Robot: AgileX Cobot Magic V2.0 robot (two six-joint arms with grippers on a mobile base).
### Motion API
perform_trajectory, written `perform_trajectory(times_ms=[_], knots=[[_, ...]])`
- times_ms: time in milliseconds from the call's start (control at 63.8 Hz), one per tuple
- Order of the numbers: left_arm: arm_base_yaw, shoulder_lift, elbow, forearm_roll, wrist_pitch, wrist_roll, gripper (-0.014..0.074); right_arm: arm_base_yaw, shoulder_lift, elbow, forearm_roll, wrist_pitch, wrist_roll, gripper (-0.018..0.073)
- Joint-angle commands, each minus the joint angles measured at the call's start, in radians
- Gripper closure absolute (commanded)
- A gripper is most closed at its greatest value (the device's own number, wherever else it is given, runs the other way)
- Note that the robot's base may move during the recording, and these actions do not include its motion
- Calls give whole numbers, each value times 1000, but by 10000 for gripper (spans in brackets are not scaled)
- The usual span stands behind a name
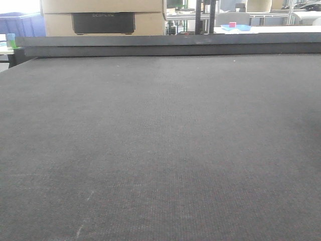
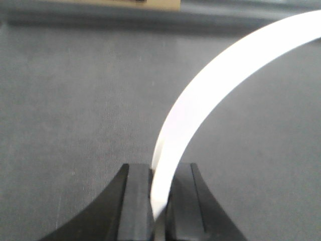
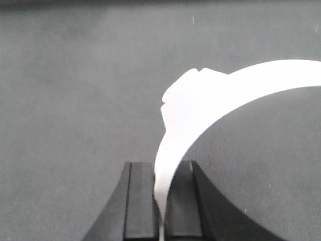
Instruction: Grab PVC pipe and place in blue bin
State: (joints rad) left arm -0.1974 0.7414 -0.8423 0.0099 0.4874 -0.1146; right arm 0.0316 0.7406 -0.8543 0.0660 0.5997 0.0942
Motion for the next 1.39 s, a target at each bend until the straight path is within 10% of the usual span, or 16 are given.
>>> perform_trajectory(times_ms=[0,799,1379], knots=[[-7,-70,67,-10,-106,1,707,2,-85,61,-32,-77,-10,727],[-5,-218,191,46,-364,1,707,2,-390,177,-58,-224,-10,727],[-5,-221,177,123,-263,1,707,2,-390,177,-58,-220,-10,727]])
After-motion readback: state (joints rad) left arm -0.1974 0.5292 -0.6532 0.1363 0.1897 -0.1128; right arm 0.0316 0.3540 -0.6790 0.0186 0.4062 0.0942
